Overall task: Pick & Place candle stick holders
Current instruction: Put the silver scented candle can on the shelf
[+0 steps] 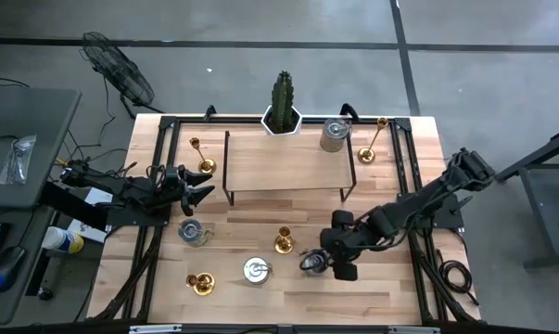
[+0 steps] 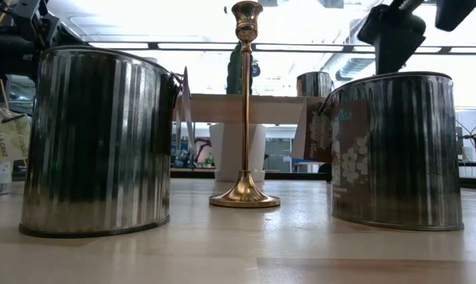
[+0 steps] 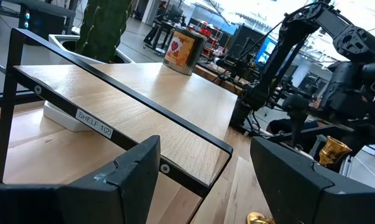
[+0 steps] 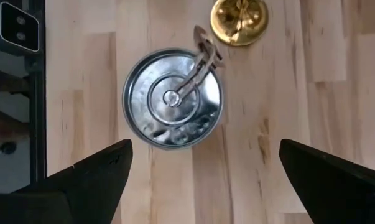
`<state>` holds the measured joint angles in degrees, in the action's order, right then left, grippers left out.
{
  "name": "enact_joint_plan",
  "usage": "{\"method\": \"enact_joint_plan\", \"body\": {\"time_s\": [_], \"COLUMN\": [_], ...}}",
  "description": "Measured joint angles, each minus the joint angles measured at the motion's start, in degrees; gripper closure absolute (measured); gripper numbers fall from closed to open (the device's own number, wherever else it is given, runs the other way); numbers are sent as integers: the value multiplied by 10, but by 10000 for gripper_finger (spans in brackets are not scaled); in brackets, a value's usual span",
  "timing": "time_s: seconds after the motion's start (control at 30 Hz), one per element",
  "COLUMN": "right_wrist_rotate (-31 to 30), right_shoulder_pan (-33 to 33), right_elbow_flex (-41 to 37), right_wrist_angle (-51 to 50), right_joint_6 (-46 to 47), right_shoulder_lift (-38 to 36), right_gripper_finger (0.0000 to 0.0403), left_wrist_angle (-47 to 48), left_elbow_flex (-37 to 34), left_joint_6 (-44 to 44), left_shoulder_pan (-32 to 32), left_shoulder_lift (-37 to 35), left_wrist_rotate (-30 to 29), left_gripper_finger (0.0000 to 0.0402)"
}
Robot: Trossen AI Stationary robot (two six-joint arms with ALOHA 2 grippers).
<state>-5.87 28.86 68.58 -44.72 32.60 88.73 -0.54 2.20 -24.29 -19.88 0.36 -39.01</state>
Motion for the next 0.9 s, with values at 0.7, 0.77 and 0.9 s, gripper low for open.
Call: {"method": "enact_joint_plan", "body": {"time_s": [0.7, 0.77, 0.9], "right_wrist_rotate": [-19, -19, -17], "right_shoulder_pan": [-14, -13, -13], "right_elbow_flex": [5, 5, 5], "right_wrist_angle": [-10, -5, 0], "right_joint_6": [22, 22, 11], "right_shoulder_lift": [-1, -1, -1], "right_gripper_finger": [4, 4, 4], "left_wrist_angle": [0, 0, 0], "left_elbow_flex": [0, 0, 0], "left_joint_6": [0, 0, 0], "left_shoulder_pan": [0, 0, 0], "left_shoulder_lift": [0, 0, 0], "left_wrist_rotate": [0, 0, 0], "left_gripper_finger": [156, 156, 156]}}
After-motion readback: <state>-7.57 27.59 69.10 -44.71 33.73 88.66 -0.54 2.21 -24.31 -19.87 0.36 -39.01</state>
